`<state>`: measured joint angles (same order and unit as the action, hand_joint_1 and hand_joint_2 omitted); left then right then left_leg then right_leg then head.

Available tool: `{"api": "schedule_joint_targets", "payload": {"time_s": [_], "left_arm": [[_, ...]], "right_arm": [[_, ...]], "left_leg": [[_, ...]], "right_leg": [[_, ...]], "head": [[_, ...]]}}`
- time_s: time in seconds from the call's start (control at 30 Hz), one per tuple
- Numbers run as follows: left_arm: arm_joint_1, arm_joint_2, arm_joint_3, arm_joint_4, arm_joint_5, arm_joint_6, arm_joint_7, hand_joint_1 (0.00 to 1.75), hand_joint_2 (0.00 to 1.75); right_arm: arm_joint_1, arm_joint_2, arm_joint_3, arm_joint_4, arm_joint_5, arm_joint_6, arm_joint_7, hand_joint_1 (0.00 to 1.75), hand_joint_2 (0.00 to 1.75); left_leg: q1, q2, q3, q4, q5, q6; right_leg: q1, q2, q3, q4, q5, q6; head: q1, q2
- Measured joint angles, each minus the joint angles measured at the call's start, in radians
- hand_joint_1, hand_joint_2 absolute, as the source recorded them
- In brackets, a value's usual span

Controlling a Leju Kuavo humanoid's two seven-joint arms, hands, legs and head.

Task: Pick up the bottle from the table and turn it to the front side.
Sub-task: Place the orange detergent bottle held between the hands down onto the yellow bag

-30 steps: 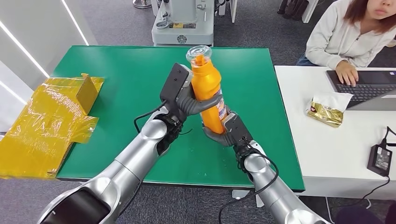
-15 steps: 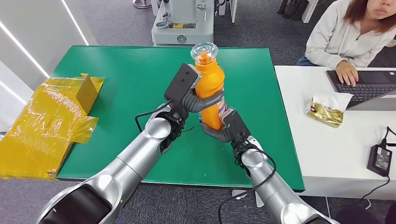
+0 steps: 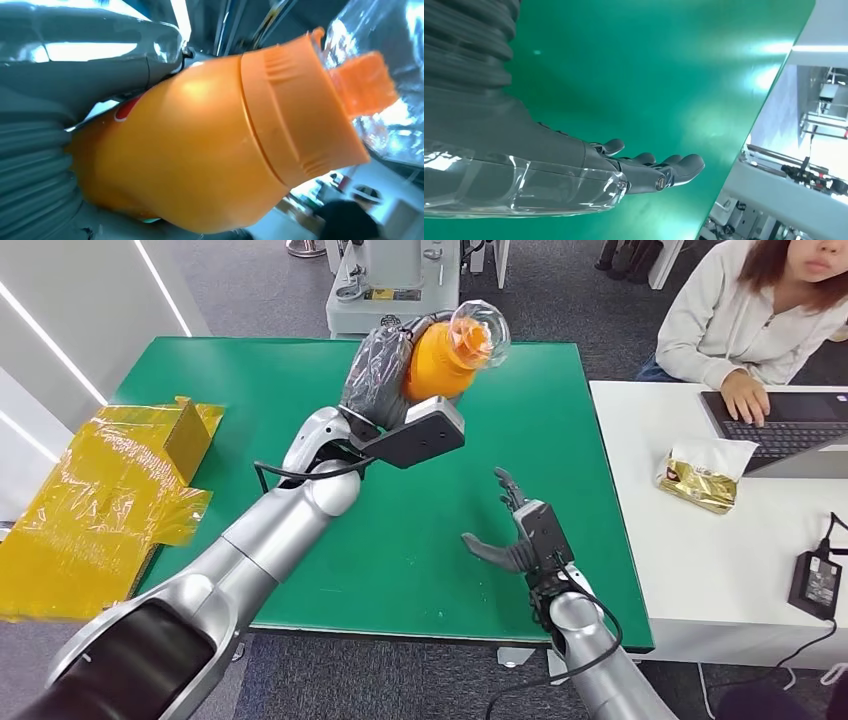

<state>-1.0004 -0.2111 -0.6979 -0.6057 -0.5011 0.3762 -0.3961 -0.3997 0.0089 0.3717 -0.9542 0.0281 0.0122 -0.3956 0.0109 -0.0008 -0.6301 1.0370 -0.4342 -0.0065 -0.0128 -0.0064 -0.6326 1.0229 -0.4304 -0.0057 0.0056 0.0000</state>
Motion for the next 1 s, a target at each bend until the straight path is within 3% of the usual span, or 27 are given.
{"api": "schedule_joint_targets", "payload": {"time_s": [0.23,0.33,0.5,0.73,1.0], "left_arm": [[-0.060,0.033,-0.022,0.007,-0.278,0.120,0.094,1.75,1.75],[-0.079,0.041,-0.051,0.025,-0.489,0.176,0.191,1.75,1.75],[-0.126,0.065,-0.127,0.108,-0.792,0.105,0.331,1.75,1.75],[-0.197,0.140,-0.133,0.216,-0.759,-0.048,0.463,1.75,1.75],[-0.222,0.204,-0.078,0.271,-0.676,-0.118,0.532,1.75,1.75]], "right_arm": [[0.072,-0.030,-0.031,-0.103,0.000,0.018,0.008,0.00,1.75],[0.075,-0.033,-0.032,-0.114,0.000,0.030,0.007,0.00,1.75],[0.068,-0.034,-0.029,-0.118,-0.001,0.058,-0.001,0.00,1.75],[0.059,-0.042,-0.017,-0.120,-0.032,0.070,-0.013,0.00,1.75],[0.074,-0.056,-0.008,-0.165,-0.045,0.070,-0.014,0.00,1.75]], "left_leg": [[0.000,0.002,0.000,0.000,0.000,0.000],[0.000,0.002,0.000,0.000,0.000,0.000],[0.000,0.002,0.000,0.000,0.000,0.000],[0.000,0.003,0.001,0.000,0.001,-0.001],[0.000,0.002,0.000,-0.001,0.001,-0.001]], "right_leg": [[0.000,0.002,0.000,0.000,0.000,0.000],[0.000,0.002,0.000,0.000,0.000,0.000],[0.000,0.002,0.000,0.001,0.000,0.000],[0.000,0.003,-0.001,0.001,0.001,-0.001],[0.000,0.002,-0.001,0.001,0.000,-0.001]], "head": [[0.000,0.000],[0.000,0.000],[0.000,0.000],[0.000,0.000],[0.000,0.000]]}}
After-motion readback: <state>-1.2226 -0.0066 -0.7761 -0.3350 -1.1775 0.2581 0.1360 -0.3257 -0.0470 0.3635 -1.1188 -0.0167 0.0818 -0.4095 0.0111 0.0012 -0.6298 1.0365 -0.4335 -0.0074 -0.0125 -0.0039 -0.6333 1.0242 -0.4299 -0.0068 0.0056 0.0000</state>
